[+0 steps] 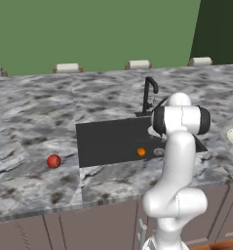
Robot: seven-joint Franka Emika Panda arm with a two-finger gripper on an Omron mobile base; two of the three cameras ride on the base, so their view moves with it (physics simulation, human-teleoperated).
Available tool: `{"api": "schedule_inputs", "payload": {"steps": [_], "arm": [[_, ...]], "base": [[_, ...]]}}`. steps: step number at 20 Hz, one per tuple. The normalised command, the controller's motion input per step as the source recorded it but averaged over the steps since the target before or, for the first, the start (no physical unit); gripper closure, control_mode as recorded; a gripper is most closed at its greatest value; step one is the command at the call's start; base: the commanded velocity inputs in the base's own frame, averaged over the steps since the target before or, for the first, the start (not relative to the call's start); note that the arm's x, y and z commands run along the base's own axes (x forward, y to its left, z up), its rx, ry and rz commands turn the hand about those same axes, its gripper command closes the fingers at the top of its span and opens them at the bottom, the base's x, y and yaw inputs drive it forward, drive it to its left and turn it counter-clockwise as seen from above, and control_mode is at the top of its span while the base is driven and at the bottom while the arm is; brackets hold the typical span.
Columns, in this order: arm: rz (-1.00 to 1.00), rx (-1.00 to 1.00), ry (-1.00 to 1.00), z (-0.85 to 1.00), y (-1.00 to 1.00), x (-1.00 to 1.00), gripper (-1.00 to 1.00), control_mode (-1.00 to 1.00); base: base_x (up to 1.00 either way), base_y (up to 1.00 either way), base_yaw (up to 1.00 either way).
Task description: Remove the onion and tangerine from the sink. Then move the bowl and cup from the counter to the sink for washing.
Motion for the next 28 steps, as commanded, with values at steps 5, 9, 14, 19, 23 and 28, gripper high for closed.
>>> {"api": "schedule_inputs", "payload": {"steps": [5,9,14,19,23,28], "arm": [[-0.01,0.03,0.07,-0.14,0.09,0.09,-1.0,-1.0],[0.0,0.05,0.04,-0.15,0.09,0.01,-1.0,-1.0],[0.0,0.04,0.02,-0.16,0.1,0.04,-1.0,-1.0],[0.0,0.0,0.01,-0.14,0.08,0.15,-1.0,-1.0],[0.0,0.0,0.0,-0.18,0.09,0.15,-1.0,-1.0],[0.0,0.0,0.03,-0.16,0.06,0.13,-1.0,-1.0]], "base": [[0.0,0.0,0.0],[0.0,0.0,0.0],[0.0,0.0,0.0],[0.0,0.0,0.0],[0.0,0.0,0.0],[0.0,0.0,0.0]]}}
